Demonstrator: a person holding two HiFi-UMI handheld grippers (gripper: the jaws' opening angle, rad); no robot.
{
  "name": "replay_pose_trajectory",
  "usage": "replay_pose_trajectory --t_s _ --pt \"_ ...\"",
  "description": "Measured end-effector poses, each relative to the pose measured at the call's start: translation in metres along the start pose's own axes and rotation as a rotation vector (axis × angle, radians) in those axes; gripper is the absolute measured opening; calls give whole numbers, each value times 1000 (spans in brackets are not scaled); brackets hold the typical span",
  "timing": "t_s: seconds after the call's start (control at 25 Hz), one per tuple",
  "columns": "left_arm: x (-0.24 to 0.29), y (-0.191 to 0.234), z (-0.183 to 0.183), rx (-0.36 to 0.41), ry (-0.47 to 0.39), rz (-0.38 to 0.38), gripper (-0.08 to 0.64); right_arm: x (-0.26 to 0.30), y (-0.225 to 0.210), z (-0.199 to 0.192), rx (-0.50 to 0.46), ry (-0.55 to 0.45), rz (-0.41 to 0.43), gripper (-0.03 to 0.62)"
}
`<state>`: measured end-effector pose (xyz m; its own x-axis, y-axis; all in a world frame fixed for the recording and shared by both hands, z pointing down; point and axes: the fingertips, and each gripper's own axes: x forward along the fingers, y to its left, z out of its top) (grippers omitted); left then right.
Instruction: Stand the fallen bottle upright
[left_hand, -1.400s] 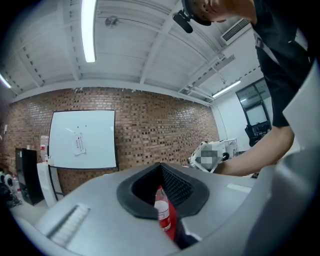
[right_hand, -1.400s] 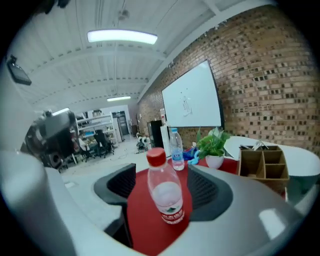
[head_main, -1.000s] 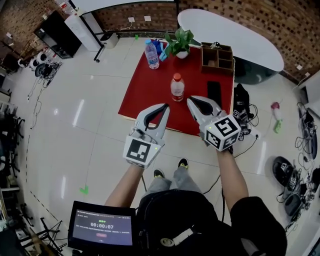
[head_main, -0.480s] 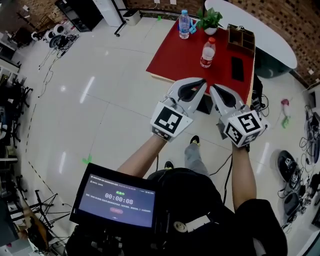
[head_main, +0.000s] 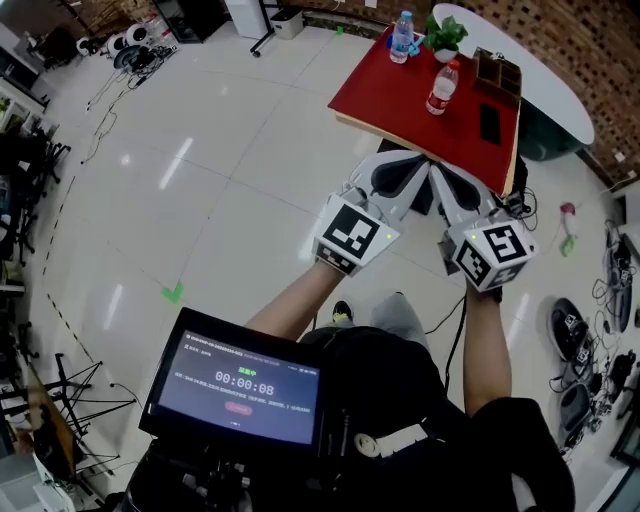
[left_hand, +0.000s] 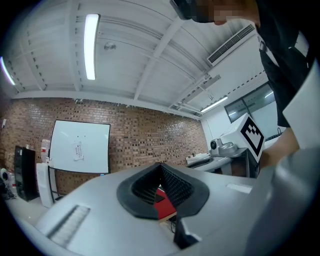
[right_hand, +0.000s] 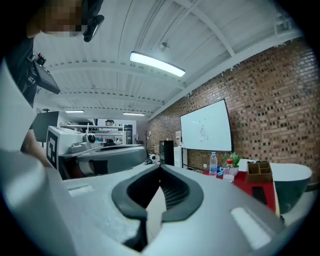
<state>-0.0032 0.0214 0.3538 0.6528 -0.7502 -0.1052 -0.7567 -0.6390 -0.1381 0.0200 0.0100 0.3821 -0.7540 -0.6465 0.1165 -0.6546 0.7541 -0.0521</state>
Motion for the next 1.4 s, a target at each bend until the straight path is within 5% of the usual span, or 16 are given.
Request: replay_pose_trajectory --t_s 1.4 --pt "53 -39 6 7 12 10 0 -29 -39 -11 85 2 43 3"
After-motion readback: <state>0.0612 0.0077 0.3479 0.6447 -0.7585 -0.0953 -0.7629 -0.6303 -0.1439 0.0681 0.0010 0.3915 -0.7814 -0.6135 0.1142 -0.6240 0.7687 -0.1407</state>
